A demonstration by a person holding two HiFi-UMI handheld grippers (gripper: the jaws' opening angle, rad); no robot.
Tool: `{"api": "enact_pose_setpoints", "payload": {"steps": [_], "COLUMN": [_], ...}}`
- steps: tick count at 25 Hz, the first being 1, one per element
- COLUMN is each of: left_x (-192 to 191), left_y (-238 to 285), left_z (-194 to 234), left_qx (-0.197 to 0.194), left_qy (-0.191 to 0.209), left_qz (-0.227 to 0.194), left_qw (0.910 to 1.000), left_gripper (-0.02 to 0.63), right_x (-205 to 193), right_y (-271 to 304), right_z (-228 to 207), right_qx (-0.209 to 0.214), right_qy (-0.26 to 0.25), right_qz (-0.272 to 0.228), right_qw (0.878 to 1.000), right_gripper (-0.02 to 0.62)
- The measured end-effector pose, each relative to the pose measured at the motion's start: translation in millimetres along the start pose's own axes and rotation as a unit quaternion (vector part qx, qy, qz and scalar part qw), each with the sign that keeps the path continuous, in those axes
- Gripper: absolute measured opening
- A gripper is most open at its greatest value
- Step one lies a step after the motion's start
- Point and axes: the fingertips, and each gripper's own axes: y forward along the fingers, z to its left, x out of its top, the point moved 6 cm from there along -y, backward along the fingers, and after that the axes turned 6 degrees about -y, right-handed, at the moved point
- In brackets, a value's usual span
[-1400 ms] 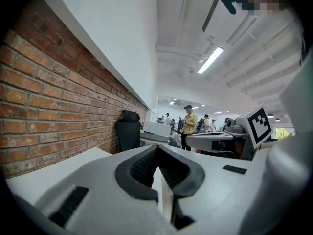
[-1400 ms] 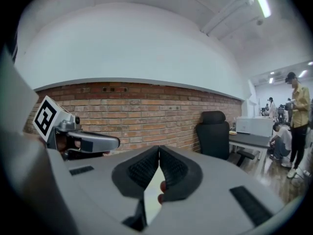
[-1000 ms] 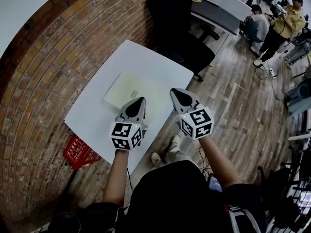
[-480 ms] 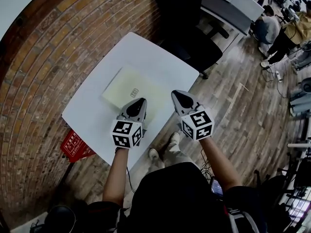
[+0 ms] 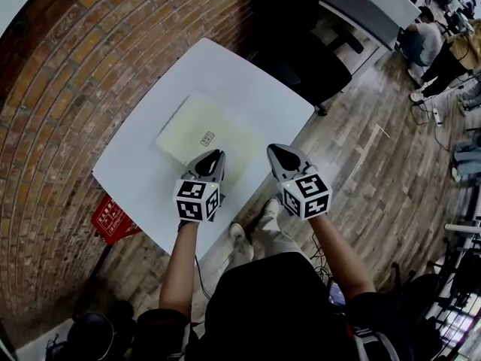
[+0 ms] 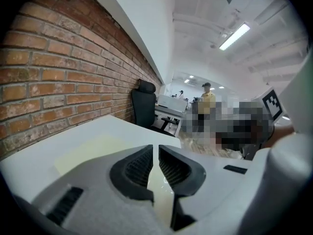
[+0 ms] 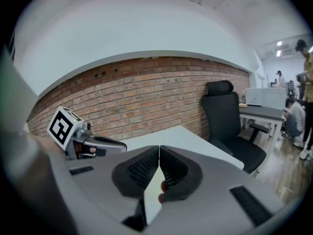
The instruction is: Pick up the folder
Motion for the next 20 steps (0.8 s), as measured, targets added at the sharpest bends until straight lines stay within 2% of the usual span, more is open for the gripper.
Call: {"api": "enact_pose_setpoints", "payload": {"steps": [6, 9, 14, 20], "left_x": [-18, -24, -36, -47], "left_y": [15, 22, 31, 44], "left_z": [13, 18, 27, 36], "left_qx": [0.008, 0.007, 0.021, 0.023], "left_qy": [-0.007, -0.007, 0.022, 0.05], "left_qz": [0.025, 0.039, 0.072, 0.104], "left_qw": [0.9996, 0.9992, 0.9969, 0.9931], "left_gripper": [0.03, 0.086, 0.124, 0.216], "right_x": [-19, -27, -39, -50], "right_y": [6, 10, 14, 19], "right_z": [-4, -6, -9, -15], "right_qx": [0.003, 0.005, 0.007, 0.008], "right_qy": [0.018, 0.028, 0.027, 0.041], "right_qz": [0.016, 0.023, 0.034, 0.044], "right_qw": [1.0, 0.999, 0.999, 0.998], "right_gripper": [0.028, 0.028, 0.028, 0.028]}}
